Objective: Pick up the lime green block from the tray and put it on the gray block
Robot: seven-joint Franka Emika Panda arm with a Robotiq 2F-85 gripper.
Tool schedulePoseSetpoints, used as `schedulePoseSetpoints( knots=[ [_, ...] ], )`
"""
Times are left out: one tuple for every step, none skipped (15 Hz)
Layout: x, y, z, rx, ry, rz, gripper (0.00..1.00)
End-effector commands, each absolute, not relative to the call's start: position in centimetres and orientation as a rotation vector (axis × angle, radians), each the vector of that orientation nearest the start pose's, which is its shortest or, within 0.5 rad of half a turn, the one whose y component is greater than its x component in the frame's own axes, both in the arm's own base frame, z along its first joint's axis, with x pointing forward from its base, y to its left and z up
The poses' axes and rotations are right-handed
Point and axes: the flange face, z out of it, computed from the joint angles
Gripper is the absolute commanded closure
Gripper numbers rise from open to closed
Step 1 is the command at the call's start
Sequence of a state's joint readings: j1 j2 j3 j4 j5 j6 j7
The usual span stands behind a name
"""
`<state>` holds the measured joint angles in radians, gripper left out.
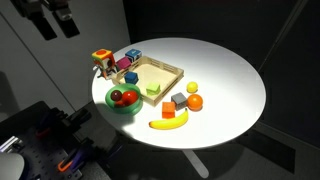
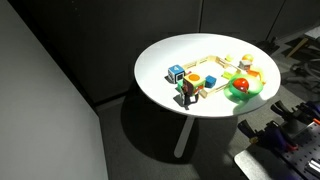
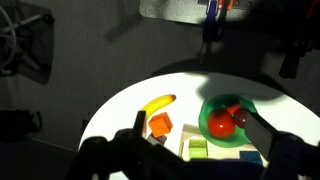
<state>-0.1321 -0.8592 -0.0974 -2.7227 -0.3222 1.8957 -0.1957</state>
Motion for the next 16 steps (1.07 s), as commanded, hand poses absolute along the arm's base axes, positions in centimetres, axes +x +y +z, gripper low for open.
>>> schedulePoseSetpoints(
  knots=[
    [30.5, -7.7, 47.1, -3.348, -0.135, 0.018, 0.00],
    [30.9, -7.2, 47.1, -3.339, -0.140, 0.020, 0.00],
    [31.4, -6.7, 47.0, -3.329, -0.146, 0.020, 0.00],
    [32.0, -6.2, 47.0, -3.320, -0.153, 0.017, 0.00],
    [32.6, -5.8, 46.9, -3.309, -0.161, 0.016, 0.00],
    [33.3, -5.3, 46.8, -3.294, -0.173, 0.005, 0.00],
    [34.0, -5.0, 46.8, -3.281, -0.177, -0.017, 0.00],
    [34.8, -4.7, 46.6, -3.265, -0.187, -0.028, 0.00],
    [35.7, -4.5, 46.4, -3.251, -0.184, -0.045, 0.00],
    [36.6, -4.3, 46.2, -3.237, -0.184, -0.058, 0.00],
    [37.5, -4.2, 46.0, -3.225, -0.179, -0.067, 0.00],
    [38.6, -4.2, 45.7, -3.213, -0.163, -0.082, 0.00],
    [39.6, -4.2, 45.3, -3.196, -0.141, -0.093, 0.00],
    [40.6, -4.3, 44.9, -3.181, -0.115, -0.108, 0.00],
    [41.7, -4.4, 44.3, -3.167, -0.084, -0.118, 0.00],
    [42.8, -4.5, 43.7, -3.153, -0.063, -0.126, 0.00]
  ],
)
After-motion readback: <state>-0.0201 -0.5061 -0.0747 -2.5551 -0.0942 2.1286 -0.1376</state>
